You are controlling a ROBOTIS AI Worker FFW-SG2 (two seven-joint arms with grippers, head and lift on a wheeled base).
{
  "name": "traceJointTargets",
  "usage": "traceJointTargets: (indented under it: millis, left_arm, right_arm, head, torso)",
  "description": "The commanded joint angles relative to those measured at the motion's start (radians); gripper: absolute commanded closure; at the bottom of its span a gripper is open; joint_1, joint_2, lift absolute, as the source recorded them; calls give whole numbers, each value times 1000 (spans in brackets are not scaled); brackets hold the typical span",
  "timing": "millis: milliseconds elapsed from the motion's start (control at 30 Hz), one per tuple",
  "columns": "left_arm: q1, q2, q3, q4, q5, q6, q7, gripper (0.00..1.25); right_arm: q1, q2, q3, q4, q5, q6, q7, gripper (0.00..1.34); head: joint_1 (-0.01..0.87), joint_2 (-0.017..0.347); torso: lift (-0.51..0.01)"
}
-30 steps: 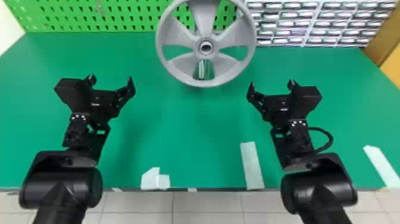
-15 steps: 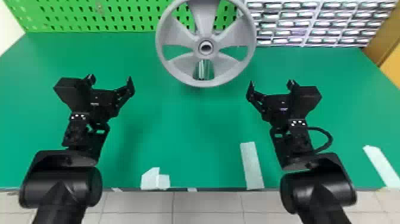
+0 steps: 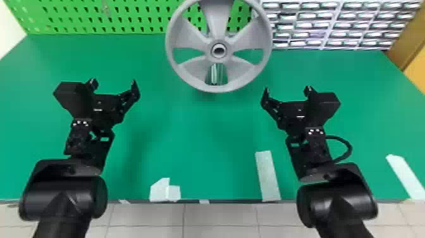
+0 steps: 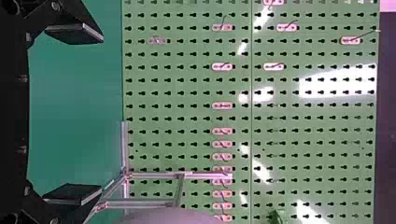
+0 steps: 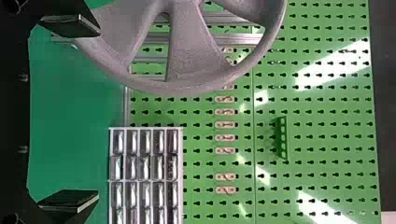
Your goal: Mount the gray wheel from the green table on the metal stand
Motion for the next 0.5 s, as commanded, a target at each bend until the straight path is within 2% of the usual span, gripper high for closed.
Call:
traceJointTargets:
  millis: [0,467]
  left_arm:
    - [0,0,0,2,5,0,0,150]
    - [5,0,0,5,8,0,0,150]
  right_arm:
    - [-2,0,1,1,-1,0,0,82]
    - [-3,-2,7,12,-6,0,0,82]
  head:
    - [868,52]
    - [868,52]
  torso:
    - [-93]
    - [-93]
